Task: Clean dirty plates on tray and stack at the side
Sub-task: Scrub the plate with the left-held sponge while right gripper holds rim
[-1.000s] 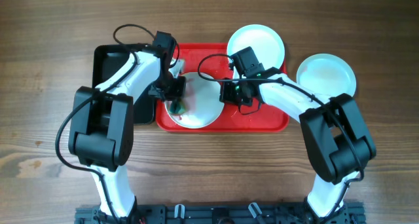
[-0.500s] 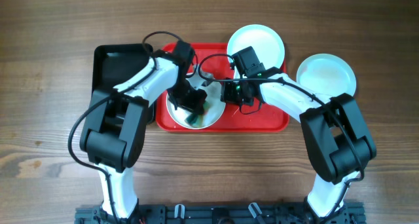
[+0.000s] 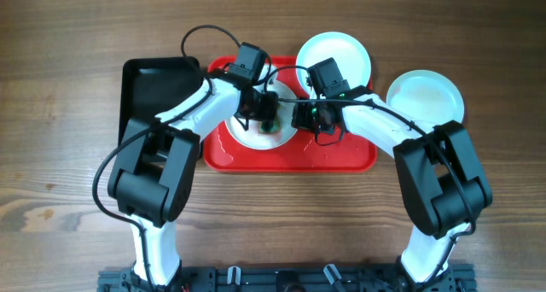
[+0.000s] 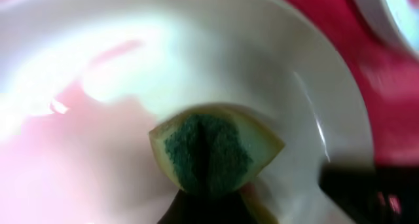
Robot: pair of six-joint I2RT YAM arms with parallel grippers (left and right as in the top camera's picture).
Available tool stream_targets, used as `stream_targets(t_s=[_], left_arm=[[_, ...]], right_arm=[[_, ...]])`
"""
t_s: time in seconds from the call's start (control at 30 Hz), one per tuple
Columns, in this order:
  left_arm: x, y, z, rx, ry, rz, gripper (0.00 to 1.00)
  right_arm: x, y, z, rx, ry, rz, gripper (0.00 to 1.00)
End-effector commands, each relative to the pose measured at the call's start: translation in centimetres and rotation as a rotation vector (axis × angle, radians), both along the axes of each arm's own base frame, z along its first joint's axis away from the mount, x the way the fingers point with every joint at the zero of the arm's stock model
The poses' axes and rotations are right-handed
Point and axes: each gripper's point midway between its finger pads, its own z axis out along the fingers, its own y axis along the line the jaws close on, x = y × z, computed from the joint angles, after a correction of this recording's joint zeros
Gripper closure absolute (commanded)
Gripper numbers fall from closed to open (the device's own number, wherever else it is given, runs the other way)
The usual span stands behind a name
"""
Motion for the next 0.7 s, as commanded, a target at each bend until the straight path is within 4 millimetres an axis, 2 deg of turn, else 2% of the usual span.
stream_targets(t_s=[0.0,0.07,0.13,0.27,0.37,0.47,0.53,0.57,0.67], left_arm=[[2.2,8.2,-3.0,0.354,-0.089,0.395,0.96],[2.6,11.0,-2.3,0.463,-0.151,0.556,0.96],[2.6,13.0,-1.5,0.536,-0.201,0.666,0.96],[2.0,13.7,-1.4,0.584,-0.192,0.671,0.96],[0.1,13.6,-2.1,0.599,-0.098,0.620,0.96],[-2.0,11.8,-3.4,0.534,0.043,0.476,0.96],[-3.7,9.1,-4.1,0.420,0.155,0.305,0.96],[-4.9,6.9,-4.3,0.314,0.226,0.182,0.96],[-7.8,2.4,-3.5,0.058,0.359,-0.004,0.96]], right_arm=[[-1.3,1.0,-0.8,0.016,0.043,0.041,0.96],[-1.3,1.0,-0.8,0.016,0.043,0.041,0.96],[-1.3,1.0,-0.8,0.015,0.043,0.041,0.96],[-1.3,1.0,-0.8,0.016,0.042,0.041,0.96],[-1.2,1.0,-0.7,0.017,0.039,0.041,0.96],[-1.2,1.0,-0.7,0.017,0.040,0.041,0.96],[-1.2,1.0,-0.7,0.018,0.040,0.041,0.96],[-1.3,1.1,-0.7,0.023,0.042,0.044,0.96],[-1.5,1.5,-0.6,0.046,0.050,0.059,0.96]])
